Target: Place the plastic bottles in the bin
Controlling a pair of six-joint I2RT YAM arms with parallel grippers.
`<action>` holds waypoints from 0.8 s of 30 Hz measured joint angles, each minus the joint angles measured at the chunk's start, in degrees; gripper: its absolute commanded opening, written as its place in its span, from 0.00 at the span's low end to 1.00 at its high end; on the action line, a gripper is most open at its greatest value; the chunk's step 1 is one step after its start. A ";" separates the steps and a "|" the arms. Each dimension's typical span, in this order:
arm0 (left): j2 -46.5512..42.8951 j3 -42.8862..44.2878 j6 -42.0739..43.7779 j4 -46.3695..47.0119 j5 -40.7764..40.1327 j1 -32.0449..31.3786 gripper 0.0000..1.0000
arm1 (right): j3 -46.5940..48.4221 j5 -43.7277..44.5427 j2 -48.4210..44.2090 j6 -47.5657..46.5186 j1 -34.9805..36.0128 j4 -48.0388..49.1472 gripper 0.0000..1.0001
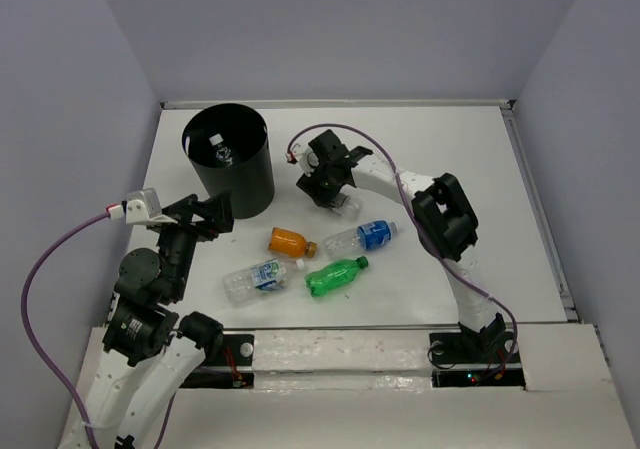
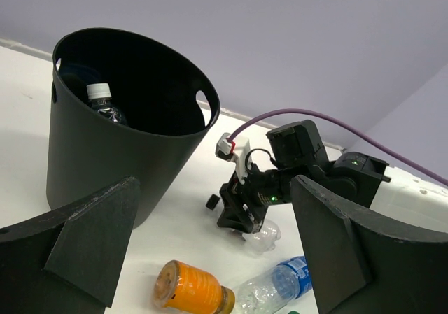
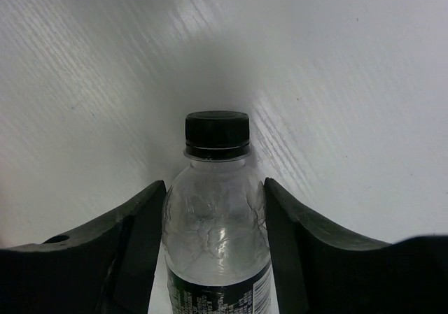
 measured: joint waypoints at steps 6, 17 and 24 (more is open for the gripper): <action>0.00 0.00 0.00 0.00 0.00 -0.02 0.99 | -0.22 3.30 -0.07 0.44 0.02 3.13 0.44; 0.04 0.00 0.02 0.02 0.09 0.13 0.99 | -3.28 7.08 -16.04 9.90 0.17 18.78 0.40; 0.48 0.00 0.00 0.00 0.35 0.66 0.99 | 12.04 4.22 -19.28 17.73 5.57 30.99 0.40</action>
